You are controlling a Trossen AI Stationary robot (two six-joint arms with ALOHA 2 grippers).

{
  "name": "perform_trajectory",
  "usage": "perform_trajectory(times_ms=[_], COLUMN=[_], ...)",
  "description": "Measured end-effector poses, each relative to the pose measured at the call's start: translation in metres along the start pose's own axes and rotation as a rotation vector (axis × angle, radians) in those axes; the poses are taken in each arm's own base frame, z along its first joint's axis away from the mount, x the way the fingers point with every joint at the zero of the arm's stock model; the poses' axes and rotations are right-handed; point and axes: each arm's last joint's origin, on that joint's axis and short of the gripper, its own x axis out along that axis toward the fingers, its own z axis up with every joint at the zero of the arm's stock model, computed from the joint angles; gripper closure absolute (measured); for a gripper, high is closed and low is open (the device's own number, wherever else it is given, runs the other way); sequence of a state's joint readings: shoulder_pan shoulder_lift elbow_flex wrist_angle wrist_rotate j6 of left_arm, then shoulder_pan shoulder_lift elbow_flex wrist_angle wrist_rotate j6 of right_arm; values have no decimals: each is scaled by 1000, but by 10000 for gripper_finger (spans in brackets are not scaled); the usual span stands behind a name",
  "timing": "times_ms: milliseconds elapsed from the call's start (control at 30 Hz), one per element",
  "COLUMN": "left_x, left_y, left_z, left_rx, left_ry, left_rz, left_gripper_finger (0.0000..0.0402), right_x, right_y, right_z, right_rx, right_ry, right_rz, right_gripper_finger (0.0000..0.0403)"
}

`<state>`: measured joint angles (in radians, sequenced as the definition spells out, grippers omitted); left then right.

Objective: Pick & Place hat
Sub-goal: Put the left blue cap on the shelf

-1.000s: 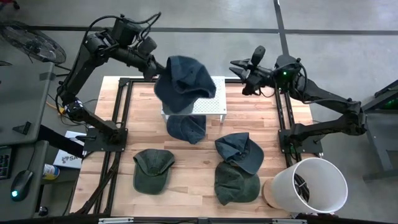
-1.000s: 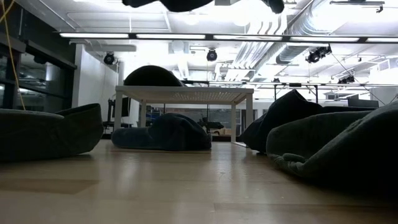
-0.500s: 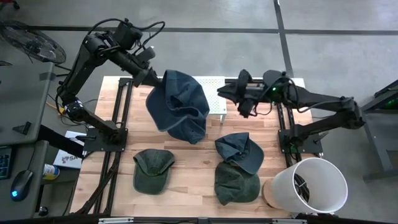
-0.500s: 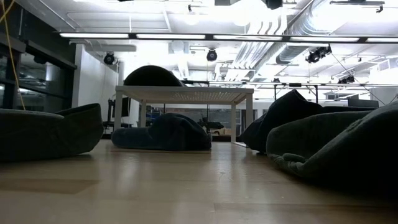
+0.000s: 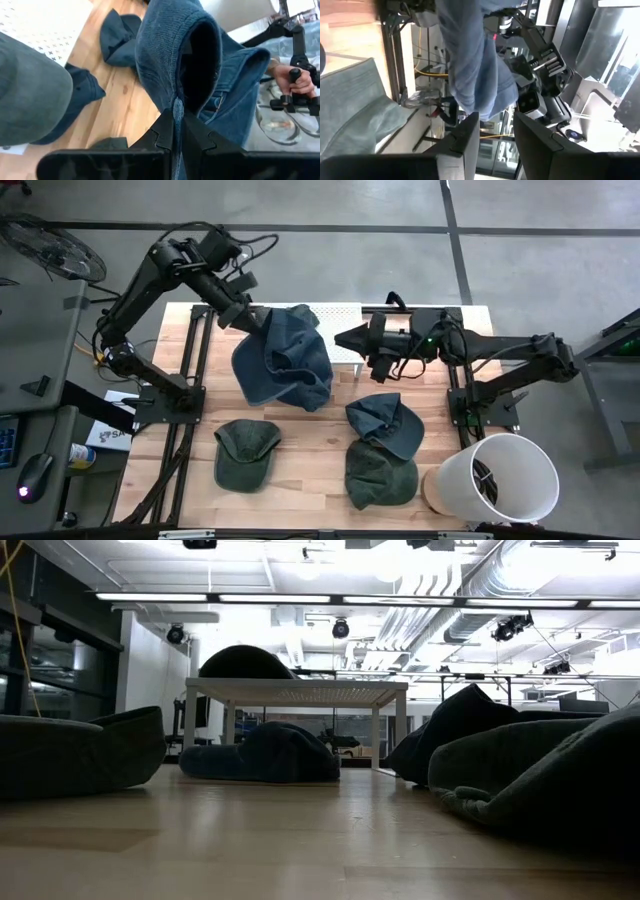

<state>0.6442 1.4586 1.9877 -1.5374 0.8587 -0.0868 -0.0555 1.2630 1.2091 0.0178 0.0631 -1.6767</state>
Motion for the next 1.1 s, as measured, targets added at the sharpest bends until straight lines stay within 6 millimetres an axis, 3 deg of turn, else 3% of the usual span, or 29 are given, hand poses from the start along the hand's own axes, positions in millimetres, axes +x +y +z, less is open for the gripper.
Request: perform_trajectory(times_ms=[167, 400, 800, 1100], left_x=[11, 12, 12, 12], left_y=[0, 1, 0, 0], left_z=[0, 1, 3, 3], left_rx=[12, 2, 13, 10], left_ry=[33, 29, 15, 16], left_rz=[-17, -17, -33, -43], left_gripper_finger=[389, 389, 389, 389], right_x=[0, 0, 0, 16], right_y=[3, 7, 9, 19], right_z=[3, 10, 12, 12], right_rx=[-2, 14, 207, 200], right_ry=[-15, -53, -112, -92], right_rz=[33, 77, 97, 106], right_gripper_finger=[289, 289, 289, 289])
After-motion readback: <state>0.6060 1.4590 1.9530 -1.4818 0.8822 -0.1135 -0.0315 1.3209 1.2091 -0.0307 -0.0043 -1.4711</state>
